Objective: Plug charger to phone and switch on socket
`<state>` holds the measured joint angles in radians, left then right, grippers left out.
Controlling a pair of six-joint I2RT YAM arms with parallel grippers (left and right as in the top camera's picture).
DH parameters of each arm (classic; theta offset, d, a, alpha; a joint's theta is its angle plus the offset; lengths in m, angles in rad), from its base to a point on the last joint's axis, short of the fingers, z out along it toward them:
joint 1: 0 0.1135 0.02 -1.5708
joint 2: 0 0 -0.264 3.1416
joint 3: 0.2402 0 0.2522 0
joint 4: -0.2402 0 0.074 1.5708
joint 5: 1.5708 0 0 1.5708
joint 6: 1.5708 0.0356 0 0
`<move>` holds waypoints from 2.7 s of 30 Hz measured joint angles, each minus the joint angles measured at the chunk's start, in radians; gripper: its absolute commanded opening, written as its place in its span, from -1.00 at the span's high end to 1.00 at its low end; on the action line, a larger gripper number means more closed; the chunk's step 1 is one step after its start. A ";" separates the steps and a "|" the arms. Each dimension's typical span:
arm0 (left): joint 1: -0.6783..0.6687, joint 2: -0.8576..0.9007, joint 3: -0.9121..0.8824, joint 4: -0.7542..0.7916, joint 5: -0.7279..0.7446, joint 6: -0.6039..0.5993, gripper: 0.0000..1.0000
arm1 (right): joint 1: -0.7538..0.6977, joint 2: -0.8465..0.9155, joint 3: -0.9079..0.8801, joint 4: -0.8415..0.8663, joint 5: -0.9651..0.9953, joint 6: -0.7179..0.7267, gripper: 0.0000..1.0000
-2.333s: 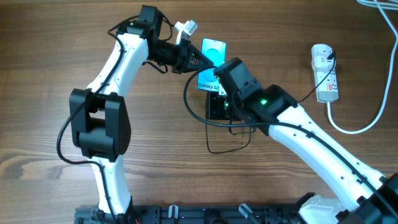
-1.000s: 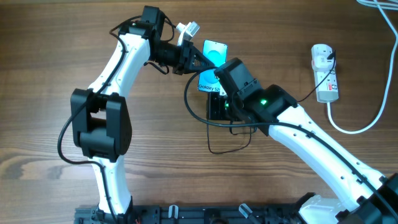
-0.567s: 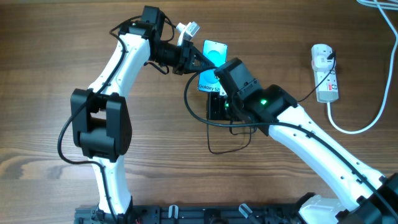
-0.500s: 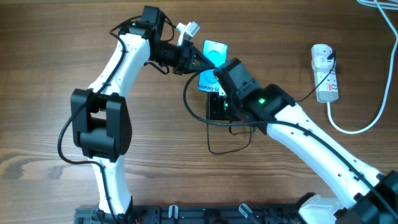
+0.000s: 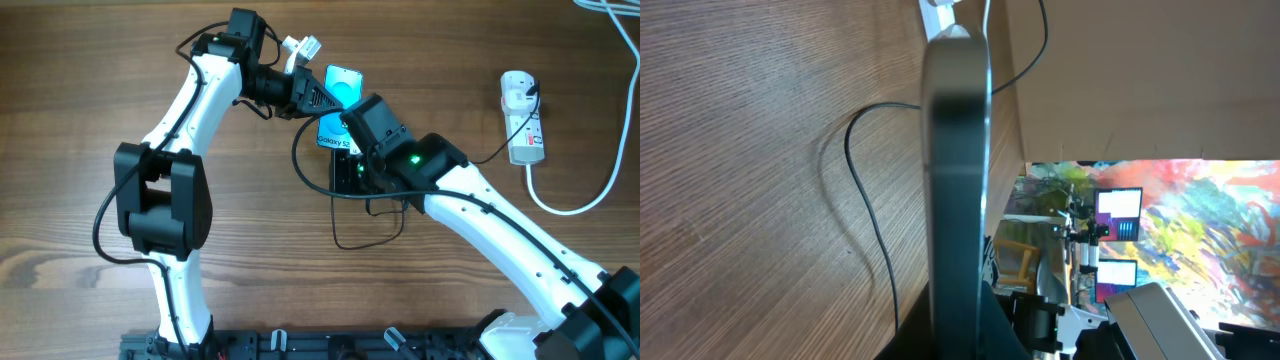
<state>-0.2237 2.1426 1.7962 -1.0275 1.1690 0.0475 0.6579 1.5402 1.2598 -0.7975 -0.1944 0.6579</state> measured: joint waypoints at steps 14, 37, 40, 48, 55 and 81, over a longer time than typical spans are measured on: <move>0.000 0.000 0.000 0.001 0.029 0.000 0.92 | 0.000 0.000 0.000 0.008 -0.015 0.000 0.91; 0.000 0.000 0.000 0.000 0.021 0.000 0.92 | 0.000 0.000 0.000 0.013 -0.002 -0.007 0.91; 0.000 0.000 0.000 0.000 0.022 0.000 0.92 | 0.000 0.000 0.000 0.013 0.003 -0.007 0.91; 0.000 0.000 0.000 0.000 0.022 0.000 0.92 | 0.000 0.000 0.000 0.013 0.020 -0.007 0.91; 0.000 0.000 0.000 -0.007 0.023 0.000 0.92 | 0.000 0.000 0.000 0.015 0.019 -0.007 0.92; 0.000 0.000 0.000 -0.007 0.029 0.000 0.92 | 0.000 0.000 0.000 0.019 0.015 -0.007 0.92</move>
<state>-0.2237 2.1426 1.7962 -1.0348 1.1984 0.0475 0.6579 1.5402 1.2598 -0.7780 -0.1791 0.6510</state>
